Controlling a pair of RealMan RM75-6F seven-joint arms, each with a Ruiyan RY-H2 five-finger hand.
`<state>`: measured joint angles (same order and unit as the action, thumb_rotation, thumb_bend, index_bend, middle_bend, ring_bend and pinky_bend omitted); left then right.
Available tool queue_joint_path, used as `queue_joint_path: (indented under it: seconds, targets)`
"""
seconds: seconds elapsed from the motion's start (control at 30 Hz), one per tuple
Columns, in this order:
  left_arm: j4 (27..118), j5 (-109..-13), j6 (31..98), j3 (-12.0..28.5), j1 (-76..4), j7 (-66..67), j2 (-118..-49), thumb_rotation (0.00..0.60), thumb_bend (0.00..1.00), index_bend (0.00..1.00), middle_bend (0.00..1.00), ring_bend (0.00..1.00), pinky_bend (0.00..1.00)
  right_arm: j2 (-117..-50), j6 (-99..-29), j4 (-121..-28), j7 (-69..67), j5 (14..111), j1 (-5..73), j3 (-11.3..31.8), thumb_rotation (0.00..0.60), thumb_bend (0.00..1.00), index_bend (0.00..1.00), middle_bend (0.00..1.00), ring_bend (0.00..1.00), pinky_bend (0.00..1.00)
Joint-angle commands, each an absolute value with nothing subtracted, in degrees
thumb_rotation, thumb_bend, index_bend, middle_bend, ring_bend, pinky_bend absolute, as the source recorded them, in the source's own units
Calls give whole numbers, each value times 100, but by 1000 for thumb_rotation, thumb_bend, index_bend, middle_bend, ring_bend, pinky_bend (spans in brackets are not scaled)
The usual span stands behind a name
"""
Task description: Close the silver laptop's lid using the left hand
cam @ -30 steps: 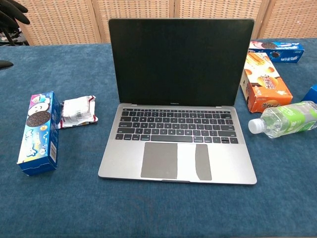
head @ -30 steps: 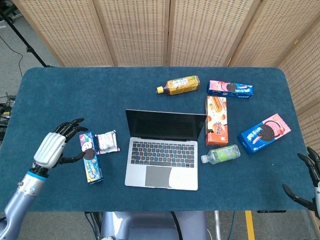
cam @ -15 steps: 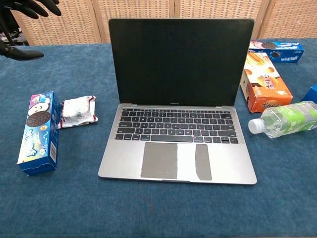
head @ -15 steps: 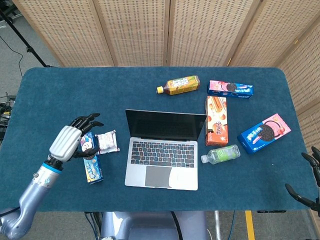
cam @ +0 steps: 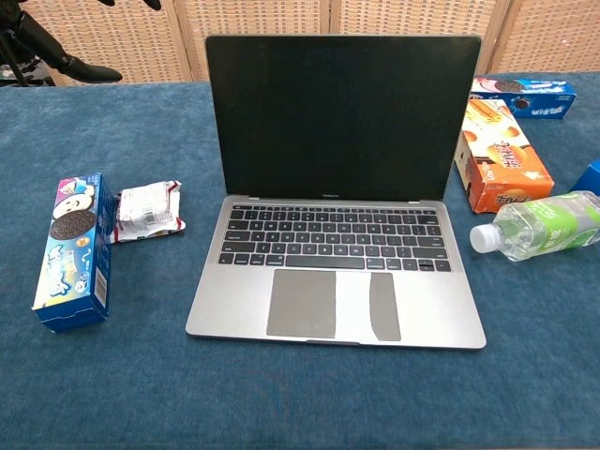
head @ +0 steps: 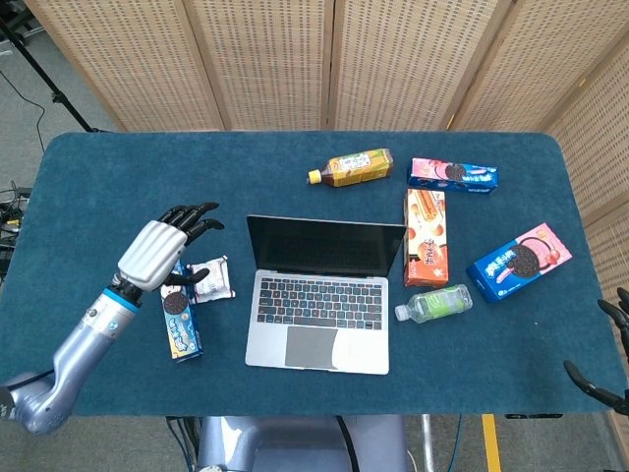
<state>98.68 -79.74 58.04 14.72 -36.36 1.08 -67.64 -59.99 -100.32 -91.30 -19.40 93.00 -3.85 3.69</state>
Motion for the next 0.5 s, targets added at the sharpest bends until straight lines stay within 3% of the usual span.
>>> queue_joint_path:
  seconds: [0.03,0.5]
  targets:
    - [9770,-7906,5710,1513,-3750,123,-6805,600,218,273,149,150,181,-5995,-10033,-9130,-1950,9295,-387,373,600,236,139,38,135,0]
    - [8833,-7711,5316,1694,-4467,-142,-7439,600,217,256,125,125,181,-5973,-10031,-9104,-2067,9267,-397,390,600,237,139,38,135,0]
